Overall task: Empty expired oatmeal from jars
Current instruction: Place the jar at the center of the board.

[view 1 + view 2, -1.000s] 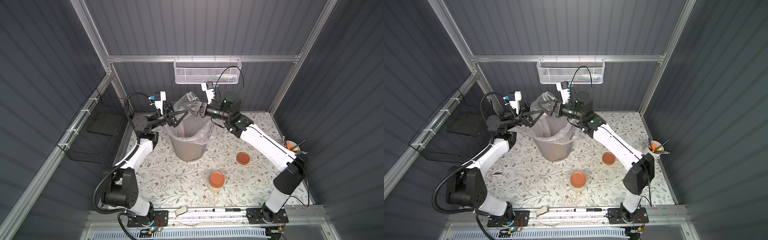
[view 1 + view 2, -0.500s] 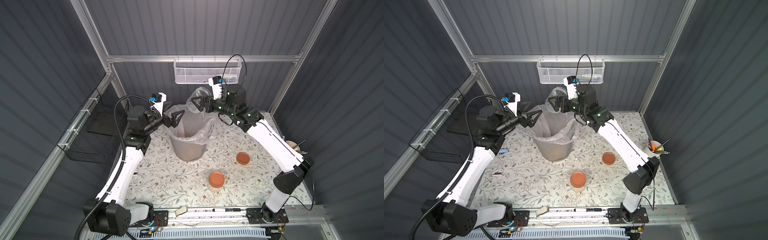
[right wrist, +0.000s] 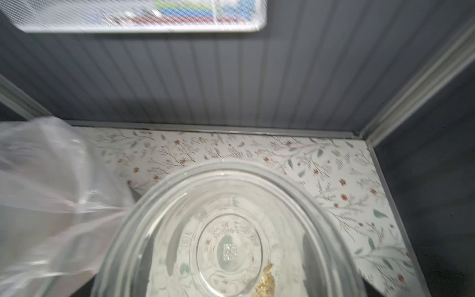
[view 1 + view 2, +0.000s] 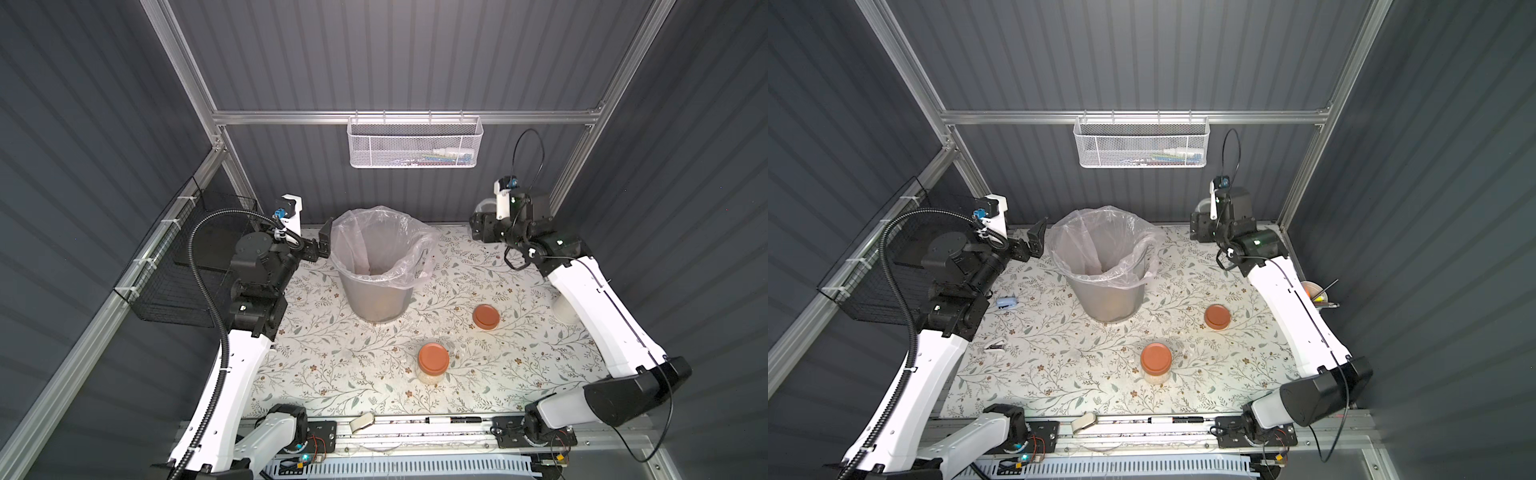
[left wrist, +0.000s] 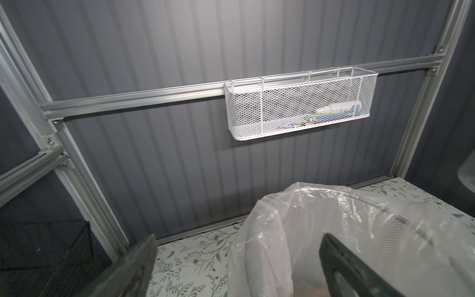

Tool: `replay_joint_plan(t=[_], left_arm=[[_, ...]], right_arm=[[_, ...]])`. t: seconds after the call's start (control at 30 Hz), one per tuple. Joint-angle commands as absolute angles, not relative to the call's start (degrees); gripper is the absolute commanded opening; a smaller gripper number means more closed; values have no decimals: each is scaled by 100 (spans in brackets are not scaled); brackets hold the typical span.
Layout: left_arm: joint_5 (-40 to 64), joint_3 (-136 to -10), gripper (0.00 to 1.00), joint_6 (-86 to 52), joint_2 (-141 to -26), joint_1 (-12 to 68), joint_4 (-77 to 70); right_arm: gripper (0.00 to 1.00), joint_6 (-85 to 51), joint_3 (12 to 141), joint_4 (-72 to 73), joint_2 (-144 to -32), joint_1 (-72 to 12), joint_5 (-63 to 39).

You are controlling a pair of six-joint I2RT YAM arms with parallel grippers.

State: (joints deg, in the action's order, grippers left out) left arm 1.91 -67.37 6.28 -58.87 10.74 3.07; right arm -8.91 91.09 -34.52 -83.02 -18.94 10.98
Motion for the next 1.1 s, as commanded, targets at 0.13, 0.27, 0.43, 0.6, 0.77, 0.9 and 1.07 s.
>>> replay_joint_plan(t=[0.13, 0.27, 0.43, 0.6, 0.77, 0.9, 1.07], left_arm=[[-823, -6098, 100, 665, -5403, 1081, 685], [-1099, -5536, 100, 506, -5088, 1081, 548], [-1118, -5393, 100, 416, -5037, 1081, 685], [-1083, -5274, 100, 310, -4994, 1081, 712], [-1169, -5169, 100, 274, -4905, 1081, 704], [-1151, -5153, 100, 255, -4865, 1081, 725], [-1156, -4972, 100, 305, -4711, 1081, 691]], right_arm=[[34, -1032, 7005, -1319, -8475, -1368, 1430], [35, -1112, 6482, -567, -8772, -1199, 1500], [35, -1116, 6030, 267, -9088, -1117, 1602], [35, -1225, 6023, 382, -9448, -1107, 1685], [38, -1362, 6188, 225, -9600, -1107, 1677], [38, -1760, 6385, -268, -9744, -1145, 1674], [39, -2068, 5969, 50, -9822, -1227, 1812]])
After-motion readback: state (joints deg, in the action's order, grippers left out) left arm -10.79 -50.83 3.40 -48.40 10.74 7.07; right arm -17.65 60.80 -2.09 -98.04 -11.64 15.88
